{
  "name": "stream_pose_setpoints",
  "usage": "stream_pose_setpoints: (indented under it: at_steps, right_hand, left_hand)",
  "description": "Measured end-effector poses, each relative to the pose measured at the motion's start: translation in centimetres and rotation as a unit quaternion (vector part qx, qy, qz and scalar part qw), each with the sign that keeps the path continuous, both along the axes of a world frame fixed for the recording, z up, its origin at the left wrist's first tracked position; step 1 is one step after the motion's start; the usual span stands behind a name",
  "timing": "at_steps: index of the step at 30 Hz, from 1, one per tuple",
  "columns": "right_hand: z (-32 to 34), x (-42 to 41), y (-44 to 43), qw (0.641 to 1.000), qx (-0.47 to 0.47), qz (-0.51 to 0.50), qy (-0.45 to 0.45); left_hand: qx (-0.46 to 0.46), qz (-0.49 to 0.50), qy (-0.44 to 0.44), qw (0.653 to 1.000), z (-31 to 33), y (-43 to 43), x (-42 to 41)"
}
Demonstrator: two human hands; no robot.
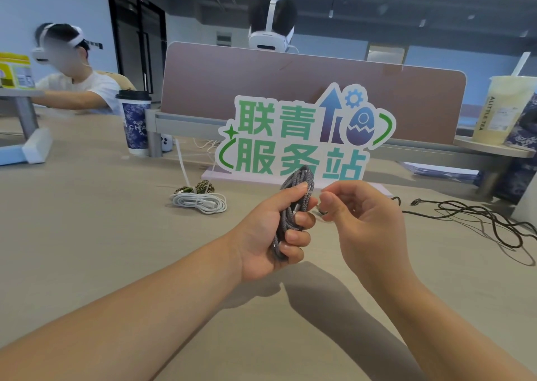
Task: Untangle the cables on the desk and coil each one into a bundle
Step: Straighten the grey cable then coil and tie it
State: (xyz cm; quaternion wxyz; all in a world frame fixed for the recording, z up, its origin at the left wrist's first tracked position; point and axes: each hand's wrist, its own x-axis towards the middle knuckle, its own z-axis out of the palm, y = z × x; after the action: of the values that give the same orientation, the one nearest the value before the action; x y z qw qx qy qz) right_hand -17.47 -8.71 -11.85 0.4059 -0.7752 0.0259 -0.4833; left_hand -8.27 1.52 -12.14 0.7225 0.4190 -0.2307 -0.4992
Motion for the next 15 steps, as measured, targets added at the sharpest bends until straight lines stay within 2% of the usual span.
stream_pose_setpoints:
  at_steps: [15]
  right_hand:
    - [0.19, -0.29, 0.21, 0.999, -0.040, -0.001, -0.017]
  left_hand:
    - [0.008, 0.001, -0.009, 1.000, -0.12, 0.00, -0.04]
